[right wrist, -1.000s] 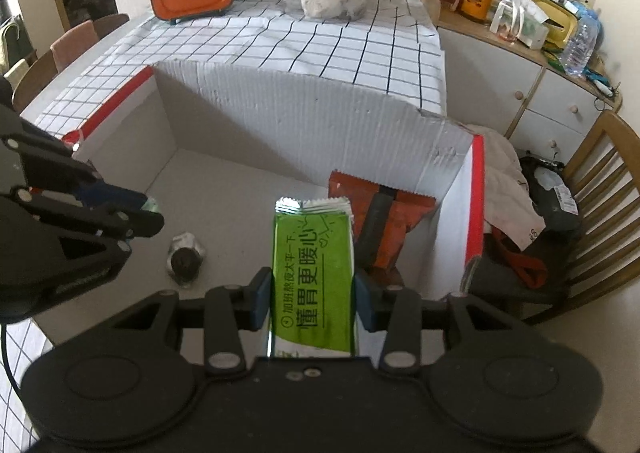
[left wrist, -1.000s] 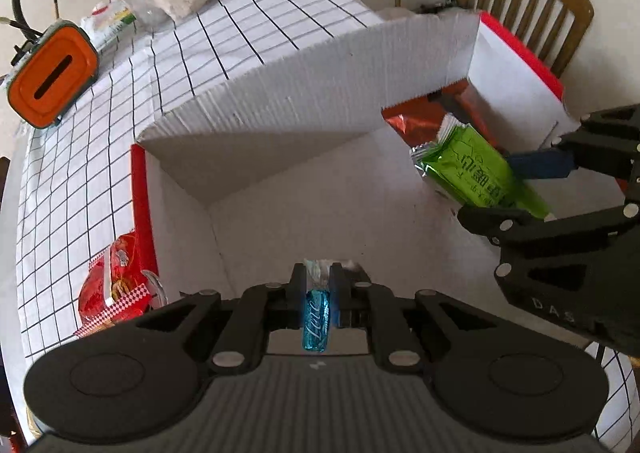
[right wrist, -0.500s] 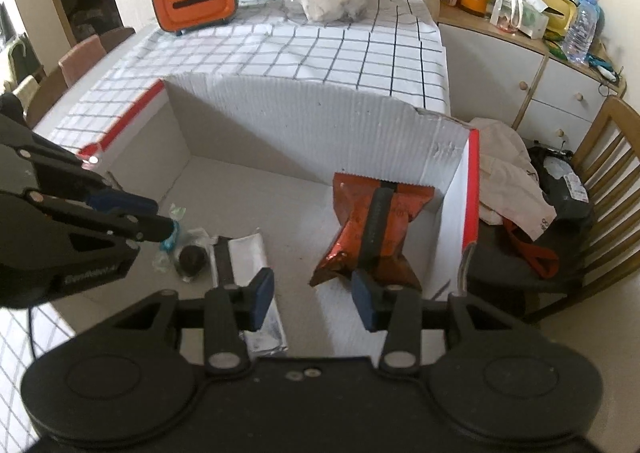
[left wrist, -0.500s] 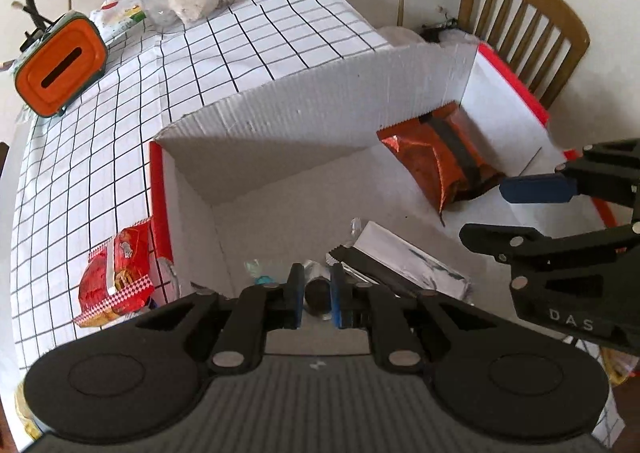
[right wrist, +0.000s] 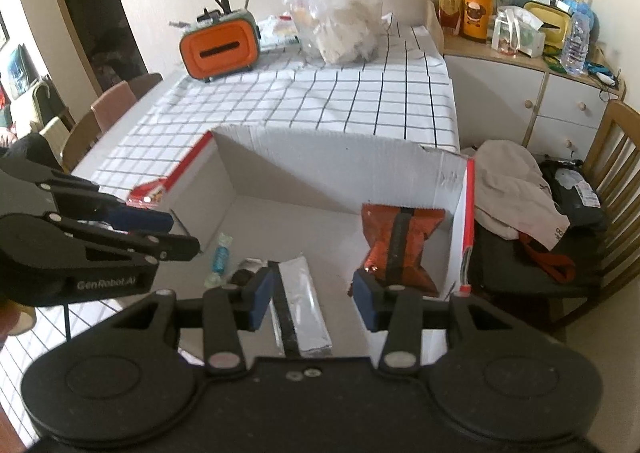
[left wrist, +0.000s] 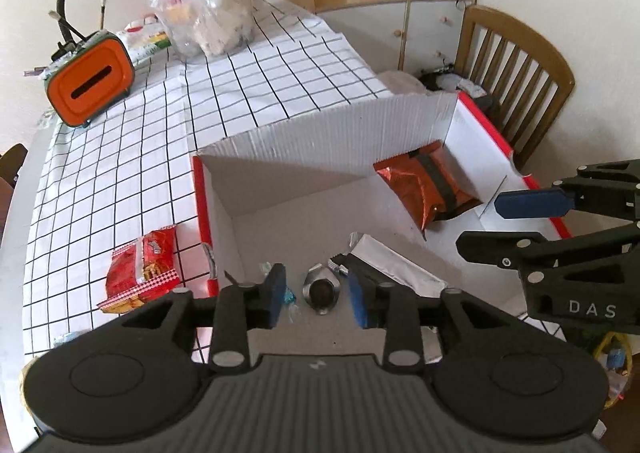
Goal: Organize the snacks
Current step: 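Move both tools back to the snack pile and grasp the red-yellow wafer pack with the right tool, then grasp the yellow Minion jelly stick with the left tool while the right tool holds the wafer pack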
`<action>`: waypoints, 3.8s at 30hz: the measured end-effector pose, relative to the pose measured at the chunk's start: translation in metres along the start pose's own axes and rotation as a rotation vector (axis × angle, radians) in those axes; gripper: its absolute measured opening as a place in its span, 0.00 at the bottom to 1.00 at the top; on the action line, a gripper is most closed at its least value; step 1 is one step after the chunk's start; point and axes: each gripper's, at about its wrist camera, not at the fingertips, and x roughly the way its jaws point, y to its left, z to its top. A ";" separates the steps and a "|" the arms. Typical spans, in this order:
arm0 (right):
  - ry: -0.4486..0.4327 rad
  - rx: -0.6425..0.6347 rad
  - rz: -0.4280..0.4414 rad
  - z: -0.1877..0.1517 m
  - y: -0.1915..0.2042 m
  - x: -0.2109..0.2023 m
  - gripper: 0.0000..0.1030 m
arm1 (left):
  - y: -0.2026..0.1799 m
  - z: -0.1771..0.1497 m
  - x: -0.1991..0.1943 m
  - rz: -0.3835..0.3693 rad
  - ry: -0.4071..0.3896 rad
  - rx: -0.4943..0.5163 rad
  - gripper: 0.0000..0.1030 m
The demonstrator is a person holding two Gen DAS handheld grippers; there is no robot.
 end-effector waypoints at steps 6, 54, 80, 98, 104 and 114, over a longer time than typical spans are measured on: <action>-0.026 0.011 0.018 -0.001 0.012 -0.013 0.51 | 0.006 -0.009 -0.023 0.001 -0.063 -0.016 0.56; 0.006 -0.074 0.031 0.038 0.243 0.093 1.00 | 0.246 -0.232 -0.075 0.217 -0.082 -0.481 0.87; 0.222 -0.030 -0.155 0.085 0.232 0.251 0.94 | 0.237 -0.240 -0.011 0.318 0.010 -0.468 0.87; 0.231 -0.035 -0.152 0.084 0.232 0.268 0.73 | 0.244 -0.240 -0.004 0.327 0.041 -0.504 0.49; 0.209 -0.041 -0.139 0.082 0.233 0.258 0.69 | 0.245 -0.244 -0.007 0.301 0.047 -0.527 0.48; 0.158 -0.047 -0.102 0.077 0.239 0.221 0.69 | 0.232 -0.244 -0.021 0.289 0.027 -0.507 0.48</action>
